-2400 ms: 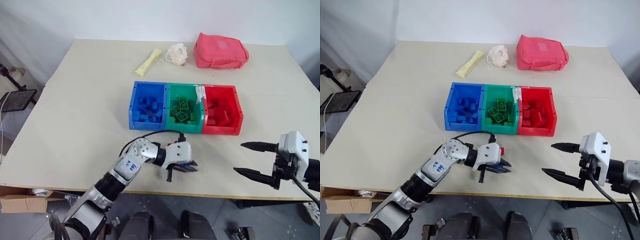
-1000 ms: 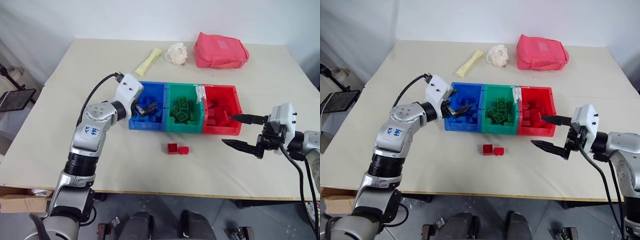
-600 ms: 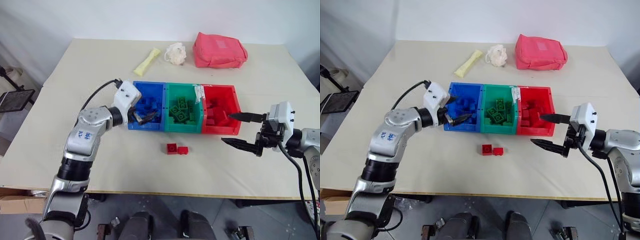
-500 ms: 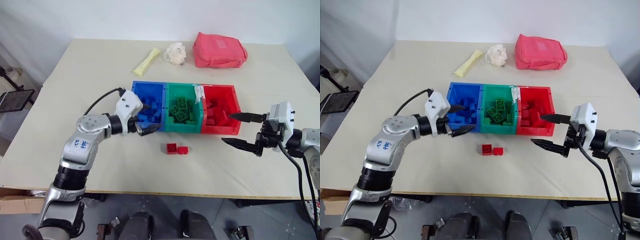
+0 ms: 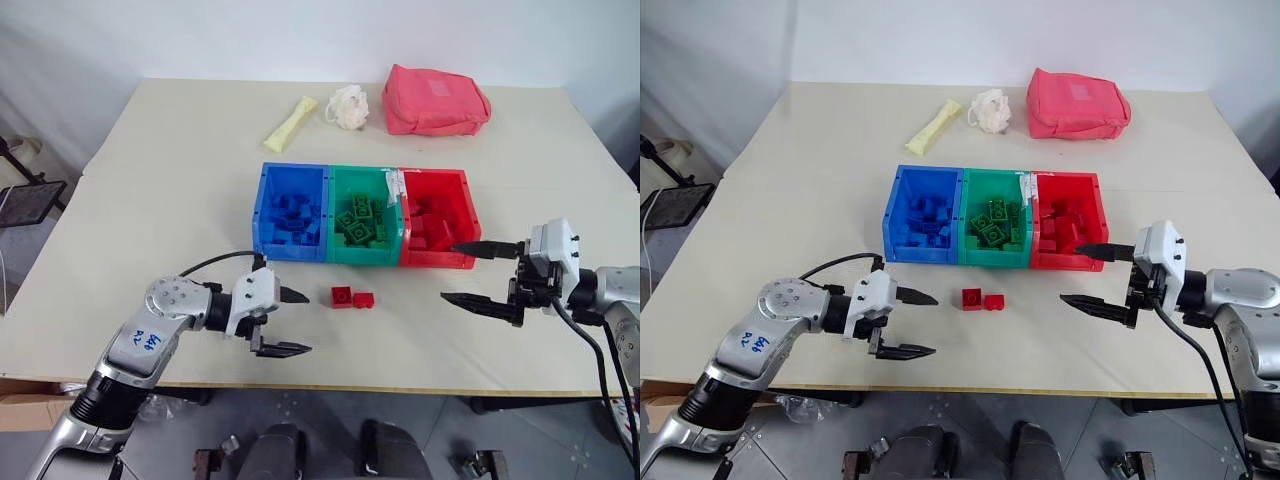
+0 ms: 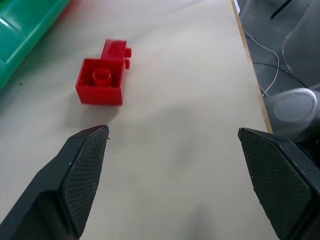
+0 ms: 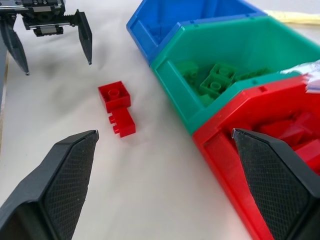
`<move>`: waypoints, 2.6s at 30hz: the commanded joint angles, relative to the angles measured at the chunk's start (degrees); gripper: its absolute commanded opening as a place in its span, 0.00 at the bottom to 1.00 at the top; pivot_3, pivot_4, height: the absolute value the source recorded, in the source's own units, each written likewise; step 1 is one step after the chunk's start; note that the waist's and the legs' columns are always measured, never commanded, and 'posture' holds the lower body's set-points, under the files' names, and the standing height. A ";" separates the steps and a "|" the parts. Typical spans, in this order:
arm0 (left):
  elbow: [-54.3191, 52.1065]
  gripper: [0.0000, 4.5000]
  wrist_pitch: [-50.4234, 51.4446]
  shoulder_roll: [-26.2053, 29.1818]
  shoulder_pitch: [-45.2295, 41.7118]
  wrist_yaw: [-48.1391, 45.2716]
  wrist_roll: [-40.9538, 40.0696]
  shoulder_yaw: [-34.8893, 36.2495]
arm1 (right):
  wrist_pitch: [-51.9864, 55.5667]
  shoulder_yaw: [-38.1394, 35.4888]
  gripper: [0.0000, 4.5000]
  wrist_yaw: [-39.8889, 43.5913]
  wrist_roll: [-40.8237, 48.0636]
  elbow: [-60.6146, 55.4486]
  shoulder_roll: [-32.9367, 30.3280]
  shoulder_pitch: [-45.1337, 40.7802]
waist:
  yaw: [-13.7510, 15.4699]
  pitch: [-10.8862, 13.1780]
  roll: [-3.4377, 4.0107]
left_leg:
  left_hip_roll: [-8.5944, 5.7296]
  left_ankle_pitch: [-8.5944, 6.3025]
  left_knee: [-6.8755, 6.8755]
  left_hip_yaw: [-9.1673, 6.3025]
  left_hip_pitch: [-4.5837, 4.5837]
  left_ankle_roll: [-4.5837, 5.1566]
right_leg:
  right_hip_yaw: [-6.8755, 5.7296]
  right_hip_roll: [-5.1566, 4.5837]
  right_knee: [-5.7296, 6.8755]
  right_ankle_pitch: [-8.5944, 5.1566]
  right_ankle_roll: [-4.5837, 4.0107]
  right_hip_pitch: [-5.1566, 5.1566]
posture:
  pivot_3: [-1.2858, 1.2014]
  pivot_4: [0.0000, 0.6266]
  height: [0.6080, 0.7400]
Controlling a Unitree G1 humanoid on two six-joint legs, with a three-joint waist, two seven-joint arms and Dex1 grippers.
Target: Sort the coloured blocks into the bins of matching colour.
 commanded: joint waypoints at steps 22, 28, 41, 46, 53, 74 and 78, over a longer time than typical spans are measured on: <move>24.38 0.64 -14.90 -20.26 -12.48 10.37 12.39 -8.30 | 1.26 -5.07 1.00 -4.37 1.75 -7.92 -0.90 6.06 | 0.84 0.00 0.02 | -0.04 0.02 0.05 0.10 -0.02 0.05 | -0.09 0.06 0.03 0.02 0.04 -0.01 | 0.52 0.24 1.00; 21.72 0.34 -13.92 -19.51 -12.29 9.94 11.36 -7.25 | 1.36 -6.01 1.00 -5.36 1.83 -9.09 -0.38 7.65 | 0.82 0.00 0.02 | -0.04 0.02 0.06 0.10 -0.02 0.05 | -0.03 0.05 0.03 0.02 0.04 -0.01 | 0.52 0.24 1.00; 19.88 0.34 -7.20 -31.55 -24.70 17.71 9.17 -5.41 | 1.67 -11.10 1.00 -11.47 4.27 -12.86 1.97 10.74 | 1.07 0.01 0.02 | -0.07 0.03 0.03 0.04 -0.04 0.07 | -0.07 0.07 0.02 0.02 0.05 0.02 | 0.52 0.24 1.00; 34.57 0.34 -14.32 -38.49 -33.05 23.32 12.50 -5.41 | 1.37 -14.30 1.00 -15.58 4.23 -16.06 3.65 13.89 | 1.96 0.05 -0.05 | -0.16 0.08 0.08 0.23 -0.08 0.16 | -0.26 0.07 -0.08 0.06 0.11 0.03 | 0.52 0.24 1.00; 54.86 0.34 -24.44 -45.80 -43.53 27.84 14.17 -3.86 | 0.81 -17.72 1.00 -21.01 3.78 -19.93 6.05 17.86 | 2.41 0.07 -0.09 | -0.14 0.08 0.03 0.27 -0.08 0.18 | -0.37 0.07 -0.11 0.08 0.15 -0.01 | 0.52 0.24 1.00; 65.31 1.00 -35.48 -46.71 -48.60 23.48 12.39 1.48 | 0.14 -16.49 1.00 -21.55 3.47 -19.27 5.13 17.59 | 2.19 0.08 -0.11 | -0.14 0.06 -0.01 0.43 -0.13 0.23 | -0.35 0.08 -0.14 0.10 0.20 -0.13 | 0.52 0.24 1.00; 44.92 1.00 -26.77 -40.42 -36.84 14.60 10.14 -1.31 | -0.10 -13.99 1.00 -19.20 2.95 -15.83 3.80 14.01 | 1.30 0.07 -0.09 | -0.09 0.06 -0.03 0.45 -0.05 0.23 | -0.31 0.09 -0.04 0.10 0.20 -0.14 | 0.52 0.24 1.00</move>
